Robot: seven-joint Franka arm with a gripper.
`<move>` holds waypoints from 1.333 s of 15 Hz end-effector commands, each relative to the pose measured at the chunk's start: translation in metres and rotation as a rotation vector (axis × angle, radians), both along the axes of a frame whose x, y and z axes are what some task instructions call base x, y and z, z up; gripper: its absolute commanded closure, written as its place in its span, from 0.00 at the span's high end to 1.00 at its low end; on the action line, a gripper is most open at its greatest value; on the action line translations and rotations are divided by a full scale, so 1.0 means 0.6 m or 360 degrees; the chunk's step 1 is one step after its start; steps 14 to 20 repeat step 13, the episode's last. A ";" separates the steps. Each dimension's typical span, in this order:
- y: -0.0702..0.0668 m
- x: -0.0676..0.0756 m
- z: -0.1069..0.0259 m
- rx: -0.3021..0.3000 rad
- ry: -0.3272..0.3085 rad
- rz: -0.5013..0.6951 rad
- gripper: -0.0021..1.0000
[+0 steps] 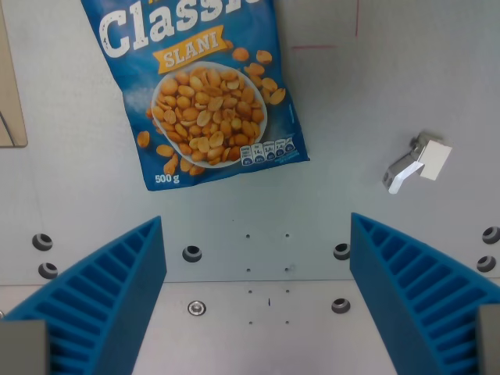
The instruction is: Move in base positive z
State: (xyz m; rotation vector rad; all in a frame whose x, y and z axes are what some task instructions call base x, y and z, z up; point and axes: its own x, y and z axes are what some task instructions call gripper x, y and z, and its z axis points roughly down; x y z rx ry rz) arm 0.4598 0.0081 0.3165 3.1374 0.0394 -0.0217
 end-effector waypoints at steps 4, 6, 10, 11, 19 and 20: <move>0.000 -0.001 0.039 0.0001 -0.0011 0.0000 1.00; 0.000 -0.001 0.055 0.0001 -0.0011 0.0000 1.00; 0.000 -0.001 0.089 0.0001 -0.0011 0.0000 1.00; 0.000 -0.001 0.097 0.0001 -0.0011 0.0000 1.00; 0.000 0.000 0.114 0.0001 -0.0011 0.0000 1.00; 0.000 0.000 0.114 0.0001 -0.0011 0.0000 1.00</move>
